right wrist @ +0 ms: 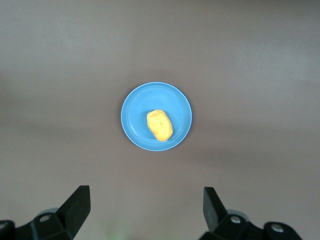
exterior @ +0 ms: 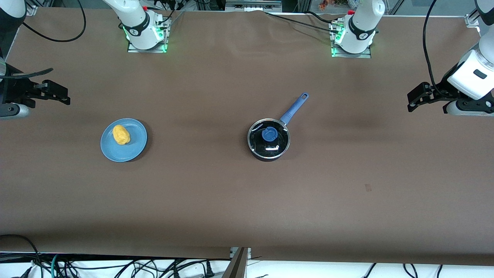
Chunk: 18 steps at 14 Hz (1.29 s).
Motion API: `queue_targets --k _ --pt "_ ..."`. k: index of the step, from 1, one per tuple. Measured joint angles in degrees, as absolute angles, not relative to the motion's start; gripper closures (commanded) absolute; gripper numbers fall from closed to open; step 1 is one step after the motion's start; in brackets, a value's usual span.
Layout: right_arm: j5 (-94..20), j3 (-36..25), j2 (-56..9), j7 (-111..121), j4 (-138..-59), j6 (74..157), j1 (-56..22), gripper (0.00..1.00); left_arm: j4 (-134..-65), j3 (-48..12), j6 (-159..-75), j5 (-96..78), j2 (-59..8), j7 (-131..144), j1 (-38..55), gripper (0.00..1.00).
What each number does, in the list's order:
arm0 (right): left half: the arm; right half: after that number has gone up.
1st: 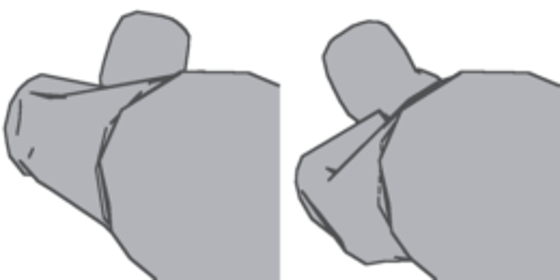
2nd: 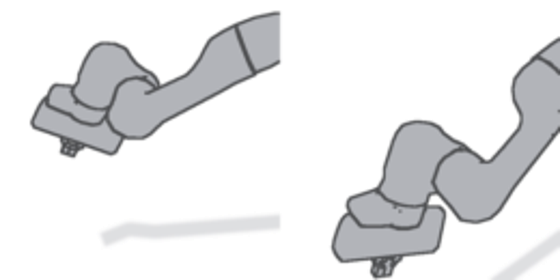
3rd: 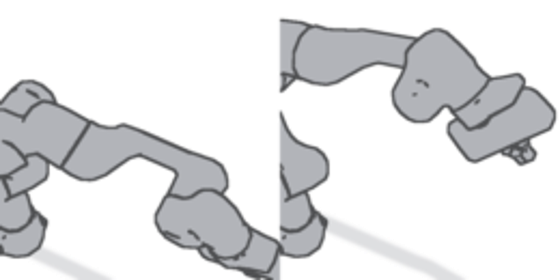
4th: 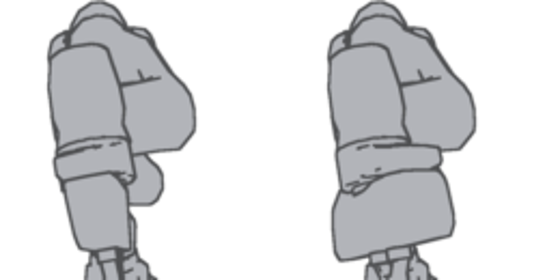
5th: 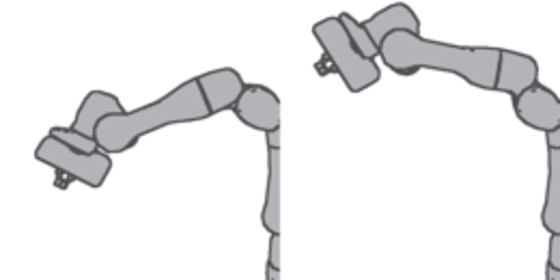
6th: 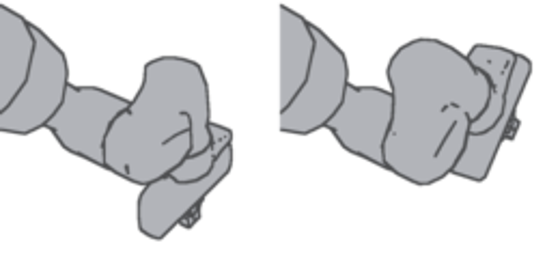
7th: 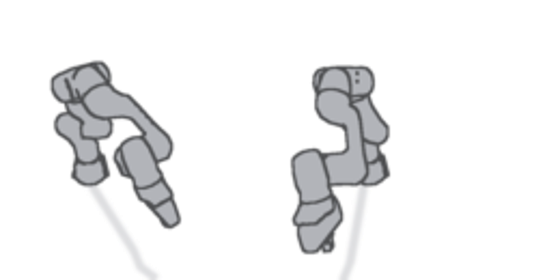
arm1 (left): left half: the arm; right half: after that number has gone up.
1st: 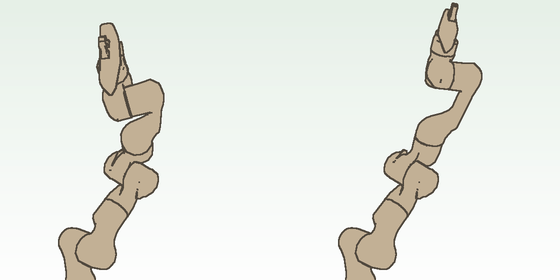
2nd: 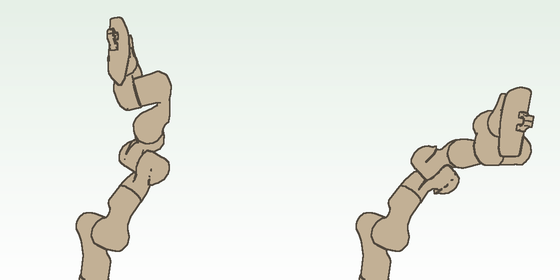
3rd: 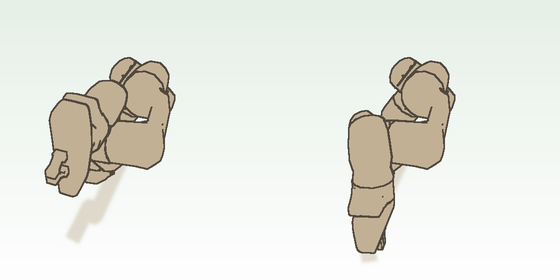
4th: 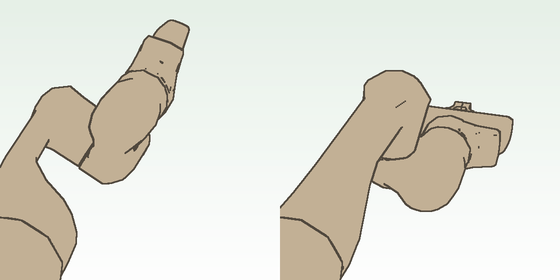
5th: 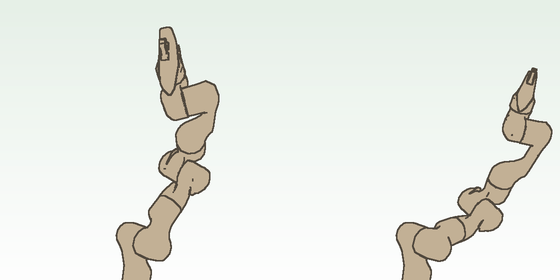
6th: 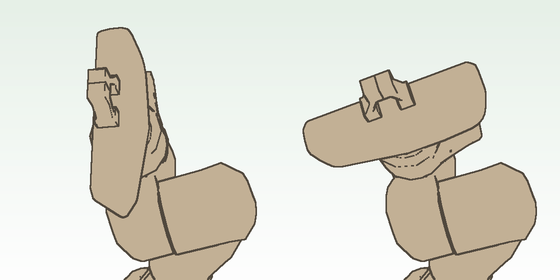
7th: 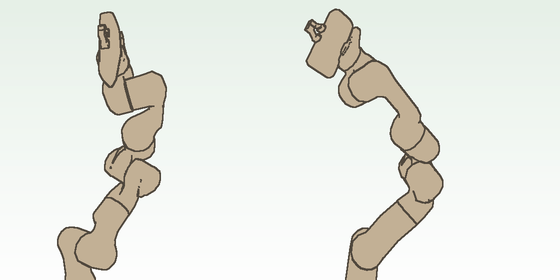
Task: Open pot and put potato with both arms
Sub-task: 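Reach the left gripper to the pot lid while the right gripper reaches the potato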
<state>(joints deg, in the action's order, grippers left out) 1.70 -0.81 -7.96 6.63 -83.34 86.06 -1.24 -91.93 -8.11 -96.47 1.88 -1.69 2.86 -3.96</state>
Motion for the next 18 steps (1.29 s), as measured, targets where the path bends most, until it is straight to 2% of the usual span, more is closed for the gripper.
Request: queue_targets --k 7,14,18 --pt "1.7 -0.8 -8.0 6.6 -83.3 86.1 -1.2 0.00 -91.9 -9.9 -96.1 1.9 -2.0 3.6 -3.9 0.00" --pt "1.9 -0.8 -8.6 6.6 -83.4 86.1 -1.2 0.00 -91.9 -20.6 -95.5 1.9 -6.2 19.2 -3.6 0.00" --pt "3.2 -0.7 -11.8 6.6 -83.6 86.3 -1.1 0.00 -92.0 -26.5 -100.0 1.9 -10.3 29.3 -3.5 0.00"
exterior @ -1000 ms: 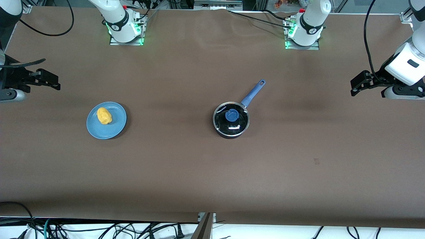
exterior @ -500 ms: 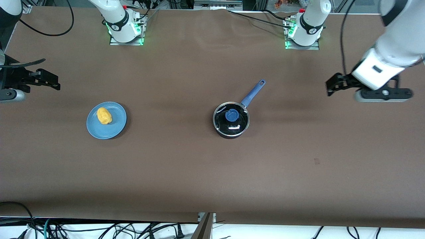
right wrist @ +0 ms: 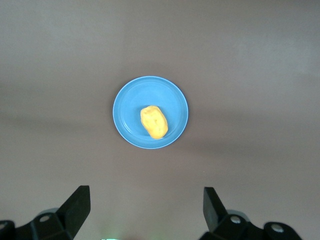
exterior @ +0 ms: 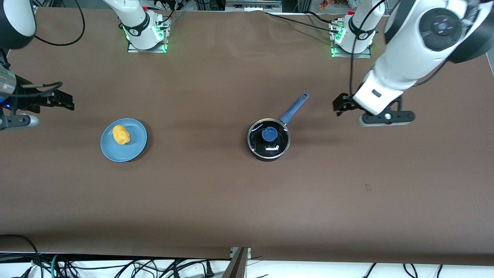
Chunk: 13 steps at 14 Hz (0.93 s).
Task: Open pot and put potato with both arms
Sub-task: 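Reach the left gripper to the pot lid while the right gripper reaches the potato, then grasp the lid knob with the left gripper while the right gripper grasps the potato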
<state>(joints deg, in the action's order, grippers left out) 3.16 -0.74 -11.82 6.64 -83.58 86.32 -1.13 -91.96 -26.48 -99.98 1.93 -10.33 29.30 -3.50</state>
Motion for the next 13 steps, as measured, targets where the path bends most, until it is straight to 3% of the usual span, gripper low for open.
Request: queue_targets --k 7,13 --pt "3.5 -0.8 -17.0 12.4 -84.7 89.7 -0.6 0.00 -93.5 -29.6 -107.6 5.5 -14.9 43.4 0.7 0.00" --pt "4.4 -0.8 -20.8 14.5 -97.0 106.2 -0.6 0.00 -99.4 -29.7 -119.0 9.5 -18.1 56.8 5.5 0.00"
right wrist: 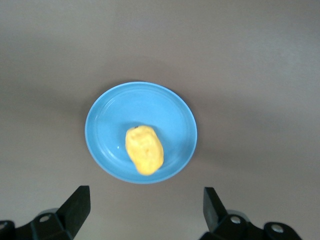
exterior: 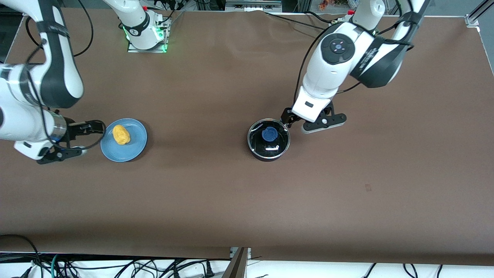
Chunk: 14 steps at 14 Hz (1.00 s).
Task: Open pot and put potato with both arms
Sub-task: 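Grasp the lid knob with the left gripper while the right gripper grasps the potato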
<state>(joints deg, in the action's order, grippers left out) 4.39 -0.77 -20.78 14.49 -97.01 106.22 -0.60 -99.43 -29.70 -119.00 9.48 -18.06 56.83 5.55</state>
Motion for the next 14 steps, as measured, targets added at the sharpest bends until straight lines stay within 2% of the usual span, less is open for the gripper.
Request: queue_targets --k 4,7,14 --pt "4.5 -0.8 -22.3 17.1 -107.5 121.6 -0.6 0.00 -100.1 -29.7 -122.3 11.8 -20.6 61.8 6.7 0.00" --pt "4.6 -0.7 -23.7 19.2 -112.3 128.7 -0.6 0.00 -100.2 -29.7 -126.0 16.8 -23.3 68.8 8.0 0.00" --pt "4.7 -0.7 -24.3 24.9 -117.2 132.5 -0.7 0.00 -99.1 -29.7 -128.9 22.4 -28.7 81.1 11.0 0.00"
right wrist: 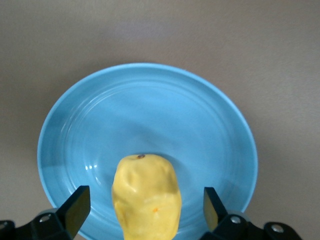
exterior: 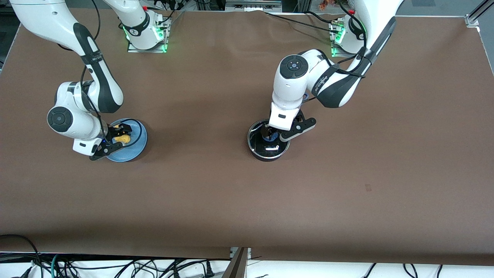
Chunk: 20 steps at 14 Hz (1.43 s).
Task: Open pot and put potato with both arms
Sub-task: 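Grasp the lid knob with the left gripper while the right gripper grasps the potato, then lift the lid off the pot with the left gripper while the right lifts potato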
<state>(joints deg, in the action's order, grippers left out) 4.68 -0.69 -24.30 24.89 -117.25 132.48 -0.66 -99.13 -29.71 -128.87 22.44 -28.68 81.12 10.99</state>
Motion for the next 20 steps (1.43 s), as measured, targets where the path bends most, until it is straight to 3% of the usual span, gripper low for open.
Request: queue_targets --k 8,9,11,13,15,20 --pt "4.7 -0.7 -25.4 28.6 -117.8 132.6 -0.7 0.00 -95.5 -29.6 -128.9 27.8 -34.0 88.0 13.5 0.00" --pt "4.7 -0.8 -25.6 29.1 -117.8 132.6 -0.6 0.08 -95.0 -29.5 -128.9 29.1 -34.8 88.9 13.7 0.00" --pt "4.8 -1.3 -26.1 29.7 -117.9 132.8 -0.6 0.41 -94.4 -29.5 -128.9 30.4 -36.1 89.8 13.9 0.00" --pt "4.8 -1.6 -26.5 30.0 -117.9 133.3 -0.5 0.63 -94.0 -29.5 -128.9 30.5 -36.5 89.9 13.9 0.00" --pt "4.8 -1.6 -26.5 30.0 -117.8 133.4 -0.5 0.70 -94.0 -29.5 -128.9 30.5 -36.5 90.0 13.9 0.00" --pt "4.8 -1.6 -26.4 29.9 -117.2 133.8 -0.5 0.70 -93.9 -29.5 -128.9 30.5 -36.8 90.5 14.0 0.00"
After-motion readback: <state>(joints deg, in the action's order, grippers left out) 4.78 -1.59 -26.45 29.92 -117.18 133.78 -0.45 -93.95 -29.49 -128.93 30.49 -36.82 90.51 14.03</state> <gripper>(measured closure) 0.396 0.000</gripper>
